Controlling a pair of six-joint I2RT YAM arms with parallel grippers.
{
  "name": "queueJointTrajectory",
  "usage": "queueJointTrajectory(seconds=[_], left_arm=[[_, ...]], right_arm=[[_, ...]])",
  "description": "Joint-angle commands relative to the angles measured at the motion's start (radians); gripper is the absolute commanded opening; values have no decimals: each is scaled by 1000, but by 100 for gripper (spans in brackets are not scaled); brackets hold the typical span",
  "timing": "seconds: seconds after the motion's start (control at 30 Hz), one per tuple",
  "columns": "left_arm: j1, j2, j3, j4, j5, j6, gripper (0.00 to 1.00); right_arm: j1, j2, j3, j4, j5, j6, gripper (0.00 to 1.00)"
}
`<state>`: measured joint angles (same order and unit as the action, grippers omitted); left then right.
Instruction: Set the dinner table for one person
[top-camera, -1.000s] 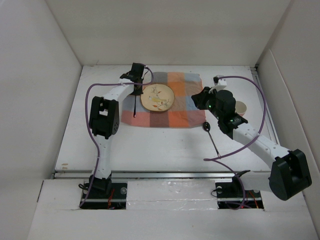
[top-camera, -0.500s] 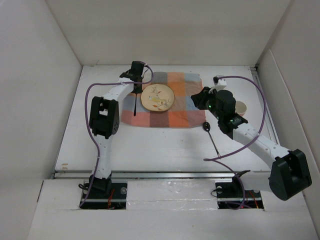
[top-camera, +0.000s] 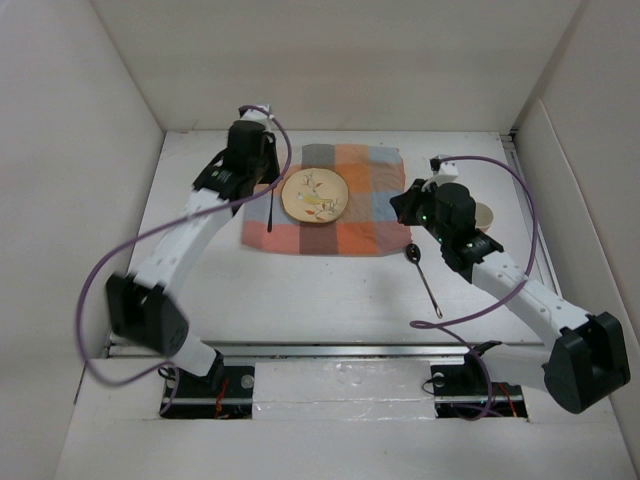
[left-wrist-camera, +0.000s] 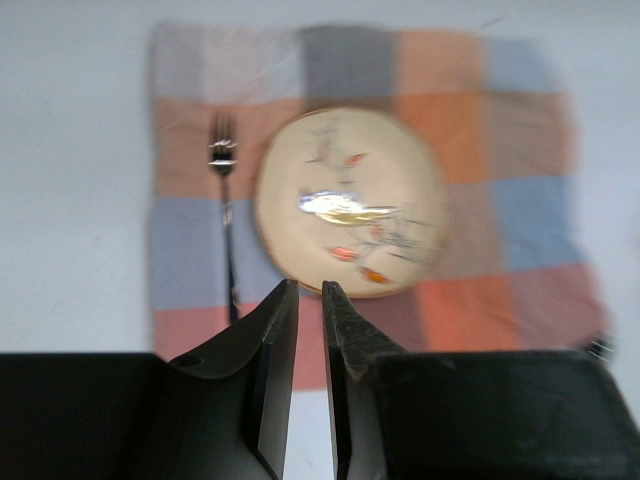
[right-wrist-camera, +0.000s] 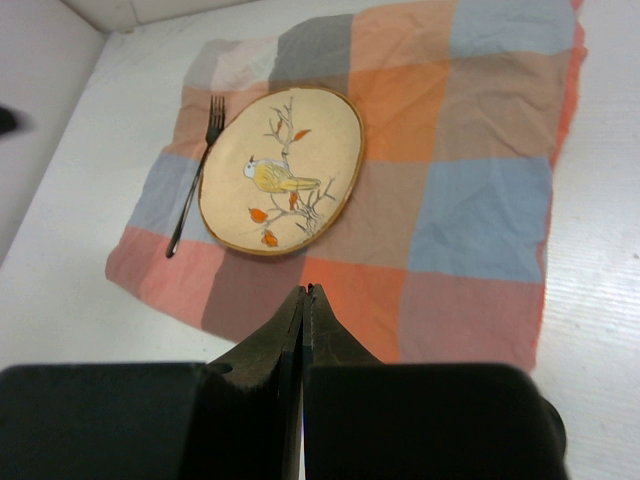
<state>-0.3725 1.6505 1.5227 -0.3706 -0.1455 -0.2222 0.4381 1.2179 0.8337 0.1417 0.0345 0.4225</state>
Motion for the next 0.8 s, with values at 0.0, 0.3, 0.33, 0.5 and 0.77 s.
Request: queueJointTrajectory(seconds=[0.0, 0.3, 0.33, 0.5, 0.77], left_arm=[[-26, -381, -176, 105, 177, -97, 13], [-26, -882, -518, 62, 386, -117, 4], [-26, -902, -524, 58, 399, -111, 10], [-26, -1075, -590, 64, 457, -105, 27], [-236, -1204, -645, 68, 273, -72, 28]], right_arm=[[4, -118, -30, -108, 73, 1, 0], [-51, -319, -326, -332, 137, 128, 29], [-65, -316, -337, -358, 96, 142, 33], [-140, -262, -351, -361, 71, 157, 48], [-174, -26, -275, -318, 15, 134, 51]])
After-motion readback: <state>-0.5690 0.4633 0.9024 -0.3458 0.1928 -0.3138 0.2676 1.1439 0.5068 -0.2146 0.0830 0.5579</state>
